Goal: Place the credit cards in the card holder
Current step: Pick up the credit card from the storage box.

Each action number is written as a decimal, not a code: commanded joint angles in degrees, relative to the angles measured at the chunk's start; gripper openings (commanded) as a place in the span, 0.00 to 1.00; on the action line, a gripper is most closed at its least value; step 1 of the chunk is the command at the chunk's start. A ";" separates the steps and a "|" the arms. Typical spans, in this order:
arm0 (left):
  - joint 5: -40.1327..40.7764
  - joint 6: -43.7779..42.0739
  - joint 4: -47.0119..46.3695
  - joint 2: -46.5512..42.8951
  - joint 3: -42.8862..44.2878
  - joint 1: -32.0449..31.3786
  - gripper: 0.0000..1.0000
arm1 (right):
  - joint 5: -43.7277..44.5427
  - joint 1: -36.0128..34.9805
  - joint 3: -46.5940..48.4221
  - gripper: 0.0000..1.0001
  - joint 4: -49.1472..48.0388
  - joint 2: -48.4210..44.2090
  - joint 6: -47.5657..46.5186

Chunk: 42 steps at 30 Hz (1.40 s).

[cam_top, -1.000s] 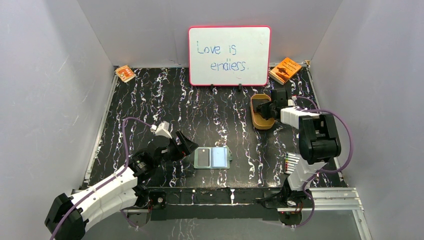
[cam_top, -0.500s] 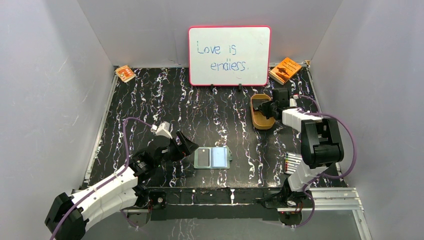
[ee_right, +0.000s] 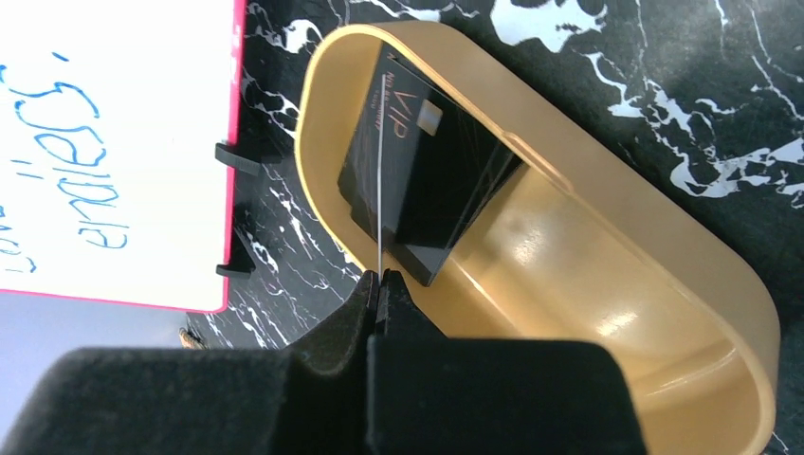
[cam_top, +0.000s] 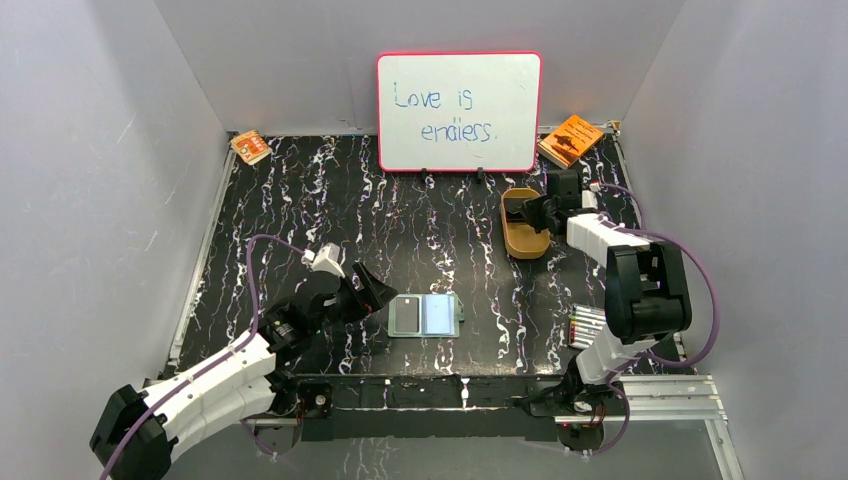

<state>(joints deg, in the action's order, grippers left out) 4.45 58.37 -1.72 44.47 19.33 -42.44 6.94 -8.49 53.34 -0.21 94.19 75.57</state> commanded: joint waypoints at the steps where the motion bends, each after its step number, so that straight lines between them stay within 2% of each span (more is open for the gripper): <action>1: 0.50 -0.35 -0.54 -0.52 0.66 0.08 0.79 | 4.22 -0.30 5.99 0.00 4.60 -3.27 -1.87; 7: 1.19 -0.58 0.66 -1.26 1.43 0.12 0.79 | 4.51 -0.04 12.44 0.00 10.13 -5.58 -5.02; 10: 1.68 -0.77 1.35 -2.11 1.61 0.12 0.79 | -0.06 1.13 15.91 0.00 12.54 -8.68 -11.02; 13: 2.85 -1.27 4.06 -3.91 2.04 0.14 0.79 | -17.77 4.03 19.65 0.00 13.29 -10.65 -22.96; 16: 4.60 -2.10 6.22 -6.13 2.77 0.07 0.79 | -38.22 5.36 20.17 0.00 14.11 -12.99 -29.77; 18: 5.26 -2.89 7.36 -7.09 3.57 0.09 0.79 | -49.33 3.59 13.91 0.00 1.17 -17.30 -26.01; 20: 5.35 -3.48 8.93 -7.60 4.65 0.12 0.79 | -62.08 1.15 8.67 0.00 -14.15 -18.43 -16.36; 22: 5.10 -4.05 10.11 -7.85 5.57 0.07 0.79 | -69.12 -1.63 7.14 0.00 -23.20 -17.49 -7.15; 26: 6.14 -3.89 12.16 -9.28 6.12 0.09 0.79 | -68.17 -4.38 3.03 0.00 -29.12 -21.37 4.40; 28: 6.96 -3.14 12.36 -10.04 5.79 0.07 0.79 | -64.08 -4.41 0.23 0.00 -27.22 -24.89 10.40; 29: 7.17 -2.78 12.37 -10.25 5.58 0.13 0.79 | -62.64 -4.40 -0.05 0.00 -22.59 -25.74 11.51; 31: 7.40 -2.16 12.18 -10.13 5.29 0.07 0.79 | -57.32 -4.37 0.03 0.00 -10.65 -28.59 11.55; 33: 7.42 -1.55 12.22 -9.44 5.34 0.08 0.79 | -53.70 -4.41 1.01 0.00 -3.20 -30.72 10.41; 37: 7.51 -0.59 13.81 -8.17 5.87 0.12 0.79 | -54.25 -4.32 3.68 0.00 3.40 -29.70 7.89; 42: 7.85 -0.70 14.63 -7.83 6.48 0.10 0.79 | -54.60 -4.31 5.20 0.00 4.93 -28.86 6.39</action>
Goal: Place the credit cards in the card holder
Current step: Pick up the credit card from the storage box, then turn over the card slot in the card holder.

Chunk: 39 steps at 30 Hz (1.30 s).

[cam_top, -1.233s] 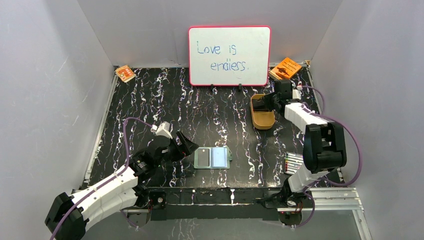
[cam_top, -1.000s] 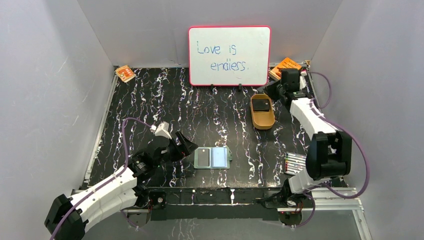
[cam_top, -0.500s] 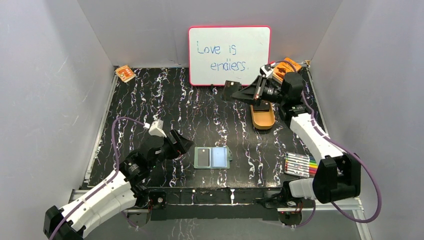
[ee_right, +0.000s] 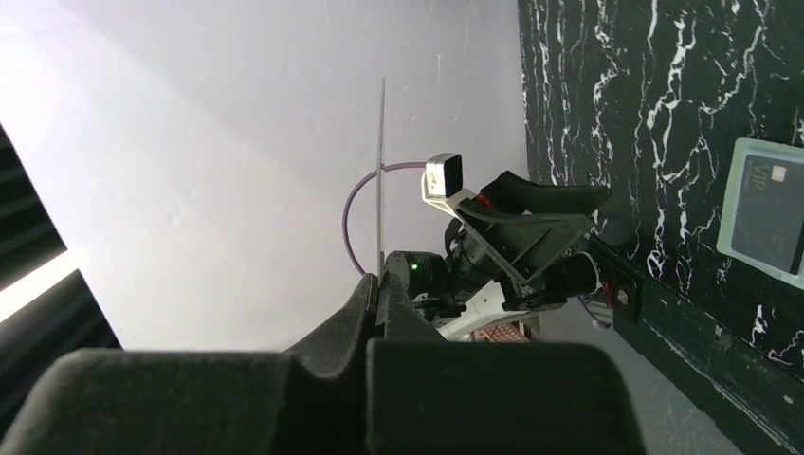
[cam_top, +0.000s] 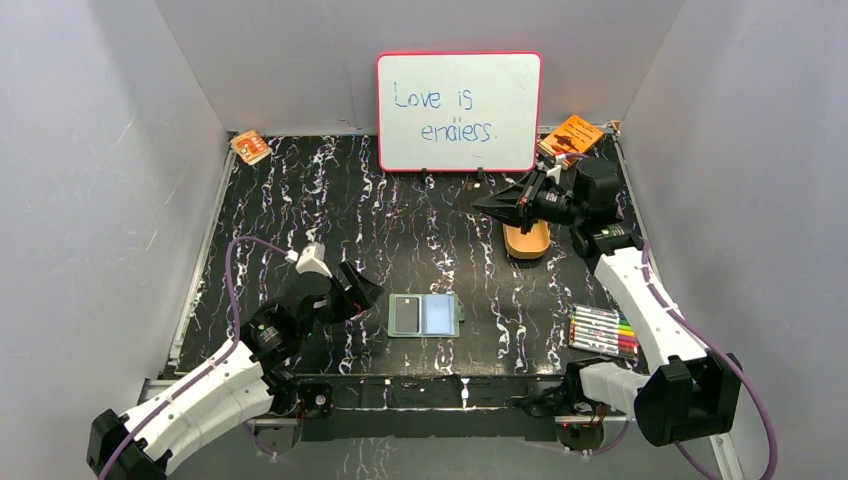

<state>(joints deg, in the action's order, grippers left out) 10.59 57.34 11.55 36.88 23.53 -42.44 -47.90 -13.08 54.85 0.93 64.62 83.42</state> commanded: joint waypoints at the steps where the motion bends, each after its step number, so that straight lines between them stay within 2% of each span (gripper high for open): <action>1: 1.71 0.47 1.32 -0.23 2.24 0.12 0.79 | 0.14 0.29 4.66 0.00 4.55 1.20 -3.05; 2: 1.71 0.43 1.21 -0.23 2.23 0.08 0.79 | -0.10 0.24 6.47 0.00 7.15 2.23 -7.27; 4: 1.48 0.30 1.15 0.23 2.21 0.12 0.79 | 1.46 -0.98 15.37 0.00 21.60 6.50 -25.50; 5: 0.99 -0.15 0.66 0.59 2.19 0.08 0.79 | 5.84 -3.48 20.40 0.00 31.92 9.13 -37.06; 6: 0.28 -0.64 0.19 1.03 2.22 0.11 0.79 | 14.18 -7.47 24.21 0.00 39.18 10.97 -45.65; 8: -1.67 -2.04 -0.81 2.54 2.46 0.11 0.79 | 32.29 -17.19 22.78 0.00 43.63 11.17 -55.17; 9: -2.87 -2.86 -1.23 3.46 2.70 0.14 0.79 | 35.12 -20.82 19.13 0.00 42.36 10.32 -57.01; 11: -4.89 -4.39 -2.09 5.63 3.56 0.08 0.79 | 35.68 -23.71 12.14 0.00 38.79 8.65 -58.02; 15: -8.55 -6.06 -4.34 10.50 5.69 0.07 0.79 | 26.64 -24.61 0.71 0.00 29.28 6.26 -55.46; 23: -14.79 -3.96 -10.93 24.21 9.16 -1.71 0.74 | 21.99 -24.63 -11.32 0.00 22.13 5.79 -49.41; 32: -15.25 -3.94 -13.79 38.76 16.63 -5.69 0.71 | 26.24 -24.61 -18.36 0.00 16.26 6.33 -42.75; 39: -13.96 -6.64 -9.63 45.46 21.55 -6.31 0.68 | 27.49 -24.56 -17.49 0.00 18.42 6.28 -44.29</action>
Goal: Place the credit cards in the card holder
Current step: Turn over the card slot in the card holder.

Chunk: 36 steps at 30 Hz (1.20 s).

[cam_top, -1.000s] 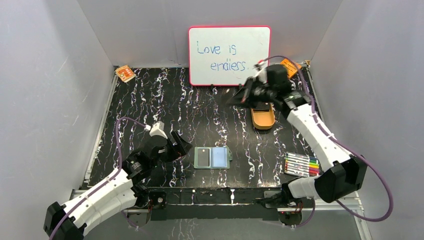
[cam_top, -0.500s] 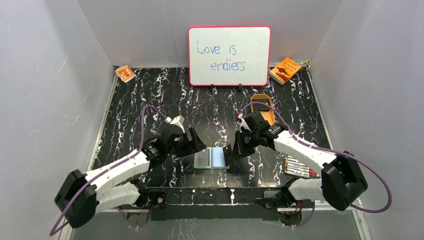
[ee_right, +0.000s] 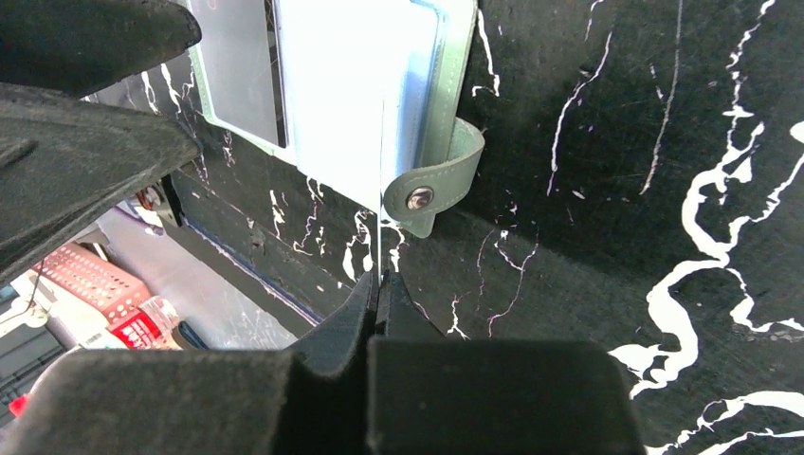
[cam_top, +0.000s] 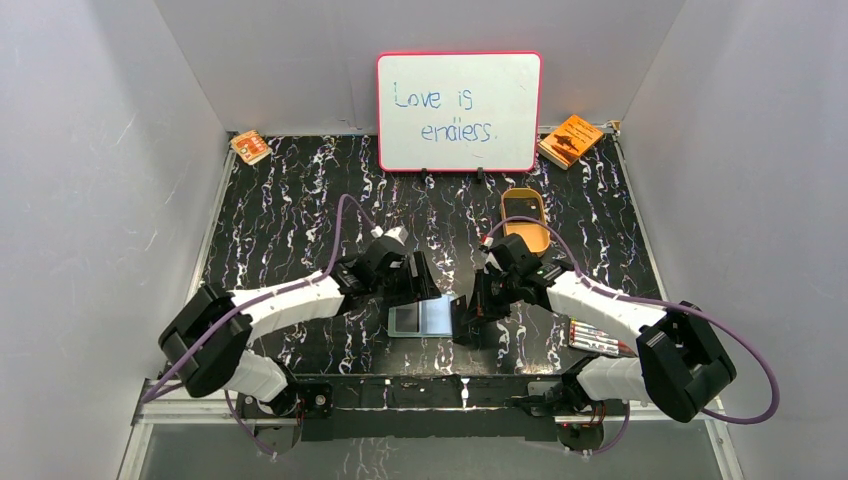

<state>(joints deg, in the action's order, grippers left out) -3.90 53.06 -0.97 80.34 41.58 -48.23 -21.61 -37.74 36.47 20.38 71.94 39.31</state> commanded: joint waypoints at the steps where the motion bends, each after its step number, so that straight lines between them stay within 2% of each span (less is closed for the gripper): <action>1: 0.81 -2.69 3.47 2.96 4.15 -0.69 0.68 | 1.01 0.05 0.62 0.00 -1.20 -1.42 -0.21; 9: 5.71 -5.95 9.80 11.22 10.57 -3.89 0.65 | 1.60 0.11 -0.50 0.00 -0.39 -4.45 -0.29; 19: 10.71 -6.82 14.76 15.58 12.73 -6.15 0.58 | 5.04 0.10 0.58 0.00 4.03 -6.99 -2.35; 36: 12.33 -6.50 15.95 19.02 11.53 -6.70 0.15 | -2.46 0.04 0.46 0.00 1.21 -2.86 -5.87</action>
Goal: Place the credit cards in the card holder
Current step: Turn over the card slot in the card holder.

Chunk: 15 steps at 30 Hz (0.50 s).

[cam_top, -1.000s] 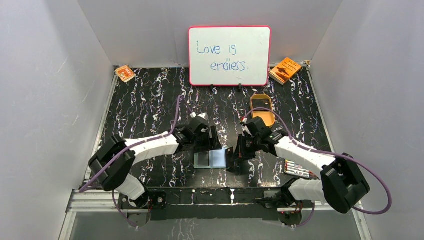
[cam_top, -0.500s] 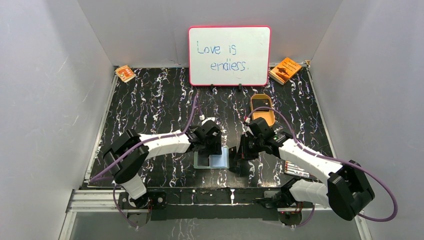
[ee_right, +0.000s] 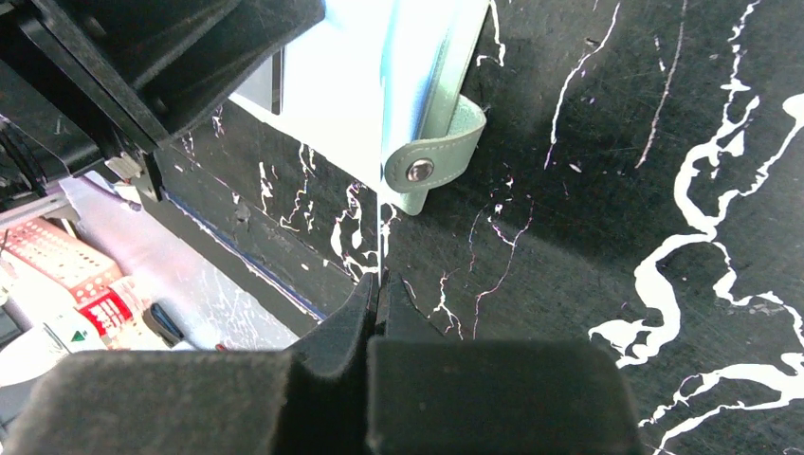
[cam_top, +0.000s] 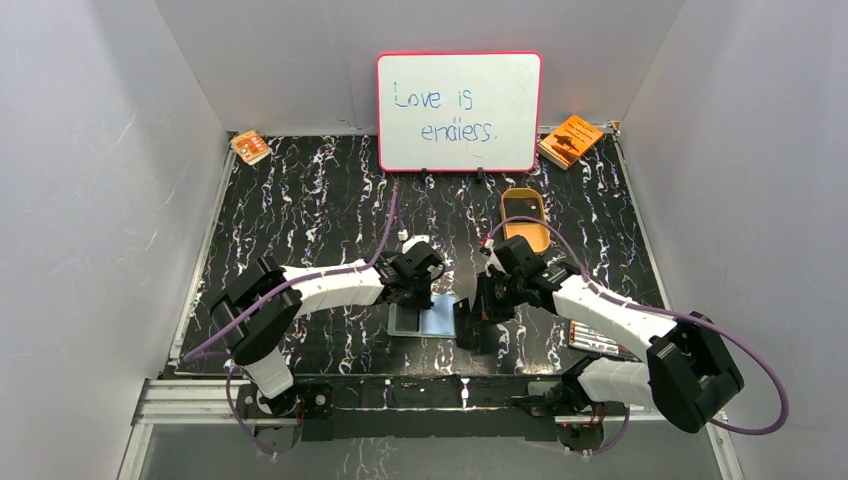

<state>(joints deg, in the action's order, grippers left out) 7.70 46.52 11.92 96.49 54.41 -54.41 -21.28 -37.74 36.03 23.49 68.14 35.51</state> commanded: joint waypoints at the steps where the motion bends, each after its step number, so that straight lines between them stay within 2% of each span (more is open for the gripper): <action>1: 0.78 0.09 3.10 2.91 -1.40 -0.52 0.11 | -3.04 0.04 0.92 0.00 -1.94 1.21 -2.18; 7: 1.03 0.32 3.09 2.74 -2.02 -0.52 0.02 | -3.79 0.03 0.48 0.00 -2.84 2.12 -2.19; 15: 1.04 0.72 3.02 2.56 -2.34 -0.52 0.01 | -4.19 0.04 1.69 0.00 -5.61 -0.78 -1.73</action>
<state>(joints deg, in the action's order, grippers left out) 8.21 47.13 11.99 96.68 54.35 -54.41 -23.81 -37.74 36.05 21.19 68.42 34.28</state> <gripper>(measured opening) 0.031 0.013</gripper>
